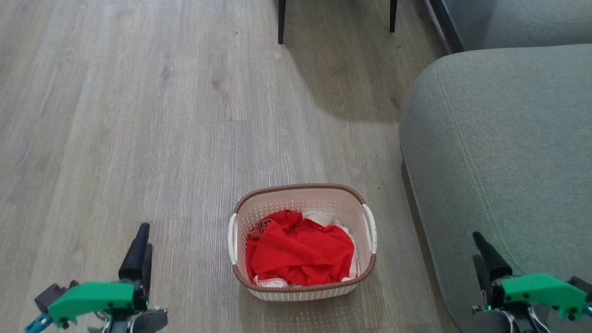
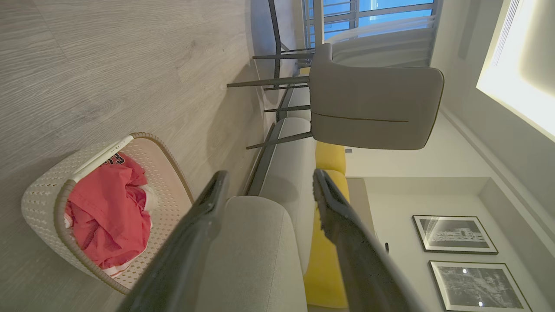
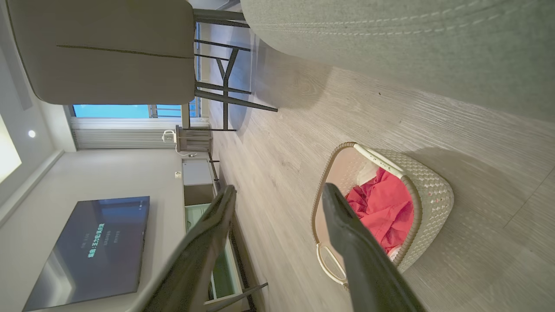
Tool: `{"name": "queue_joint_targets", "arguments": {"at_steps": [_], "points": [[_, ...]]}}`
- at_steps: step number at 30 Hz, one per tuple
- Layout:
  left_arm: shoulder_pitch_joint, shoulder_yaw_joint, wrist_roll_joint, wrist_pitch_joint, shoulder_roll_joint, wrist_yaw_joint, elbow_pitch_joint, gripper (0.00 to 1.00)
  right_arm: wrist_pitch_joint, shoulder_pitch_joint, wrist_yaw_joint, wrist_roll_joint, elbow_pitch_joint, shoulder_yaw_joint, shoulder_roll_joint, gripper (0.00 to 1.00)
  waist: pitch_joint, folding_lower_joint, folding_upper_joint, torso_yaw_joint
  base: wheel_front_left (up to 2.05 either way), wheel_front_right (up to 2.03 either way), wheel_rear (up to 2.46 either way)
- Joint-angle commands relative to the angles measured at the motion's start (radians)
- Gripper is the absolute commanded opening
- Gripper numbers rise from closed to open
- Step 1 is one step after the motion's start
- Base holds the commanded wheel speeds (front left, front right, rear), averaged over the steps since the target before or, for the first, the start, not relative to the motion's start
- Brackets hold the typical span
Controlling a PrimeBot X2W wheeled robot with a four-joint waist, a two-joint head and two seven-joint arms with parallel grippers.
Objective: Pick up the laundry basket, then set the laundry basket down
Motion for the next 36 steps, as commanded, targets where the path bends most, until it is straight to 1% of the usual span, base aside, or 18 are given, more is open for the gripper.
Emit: {"name": "queue_joint_targets", "arguments": {"at_steps": [1, 9, 16, 17, 25, 36], "points": [[-0.040, -0.004, 0.031, -0.010, 0.006, 0.008, -0.048, 1.00, -0.014, -0.034, 0.000, -0.034, -0.043, 0.009, -0.006, 1.00, -0.001, 0.0000, 0.0000, 0.000, 0.00, 0.00, 0.00], [-0.040, -0.026, 0.147, -0.034, 0.006, 0.034, -0.086, 1.00, -0.037, -0.030, 0.000, -0.166, -0.082, 0.027, -0.007, 1.00, -0.005, 0.0000, 0.0000, 0.001, 0.00, 0.00, 0.00], [-0.040, -0.048, 0.277, -0.054, 0.006, 0.052, -0.112, 1.00, -0.058, -0.028, 0.000, -0.276, -0.112, 0.048, -0.008, 1.00, -0.005, 0.0000, 0.0000, 0.003, 0.00, 0.00, 0.00], [-0.040, -0.048, 0.277, -0.054, 0.006, 0.052, -0.112, 1.00, -0.058, -0.028, 0.000, -0.276, -0.112, 0.048, -0.008, 1.00, -0.005, 0.0000, 0.0000, 0.003, 0.00, 0.00, 0.00], [-0.035, -0.071, 0.433, -0.078, 0.007, 0.074, -0.131, 1.00, -0.081, -0.022, -0.001, -0.383, -0.135, 0.069, -0.009, 1.00, -0.004, 0.0000, 0.0000, 0.005, 0.00, 0.00, 0.00], [-0.018, -0.092, 0.615, -0.110, 0.009, 0.102, -0.149, 1.00, -0.114, -0.016, -0.001, -0.523, -0.142, 0.099, -0.010, 1.00, -0.003, 0.0000, 0.0000, 0.005, 0.00, 0.00, 0.00]]}}
